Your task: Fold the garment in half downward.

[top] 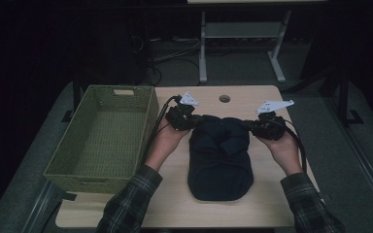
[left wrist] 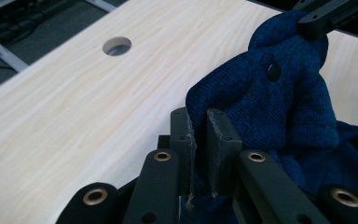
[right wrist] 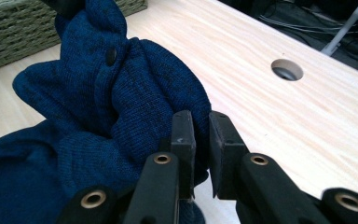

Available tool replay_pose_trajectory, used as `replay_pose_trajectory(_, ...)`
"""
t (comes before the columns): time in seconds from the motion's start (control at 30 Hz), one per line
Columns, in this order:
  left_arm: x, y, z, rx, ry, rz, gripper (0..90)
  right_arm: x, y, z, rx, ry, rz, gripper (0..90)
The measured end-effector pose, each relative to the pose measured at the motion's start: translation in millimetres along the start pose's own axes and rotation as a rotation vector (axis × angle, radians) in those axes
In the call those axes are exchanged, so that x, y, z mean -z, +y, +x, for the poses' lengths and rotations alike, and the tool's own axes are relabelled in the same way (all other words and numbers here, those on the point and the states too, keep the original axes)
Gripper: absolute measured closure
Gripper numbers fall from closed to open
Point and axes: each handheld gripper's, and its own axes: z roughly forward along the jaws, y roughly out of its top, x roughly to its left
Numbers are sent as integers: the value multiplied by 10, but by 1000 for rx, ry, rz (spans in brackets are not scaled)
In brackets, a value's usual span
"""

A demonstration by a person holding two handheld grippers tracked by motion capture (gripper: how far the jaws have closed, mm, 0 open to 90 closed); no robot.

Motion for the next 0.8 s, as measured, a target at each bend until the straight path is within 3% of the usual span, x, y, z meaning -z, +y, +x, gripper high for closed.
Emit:
replay_pose_trajectory(0.3,20,-169,-74,20,-44,5,820,38,-141,112,-5,37,7,811)
replay_pose_trajectory(0.8,16,-453,-234,58,-126,12,819,119,-358,286,-3,60,9,806)
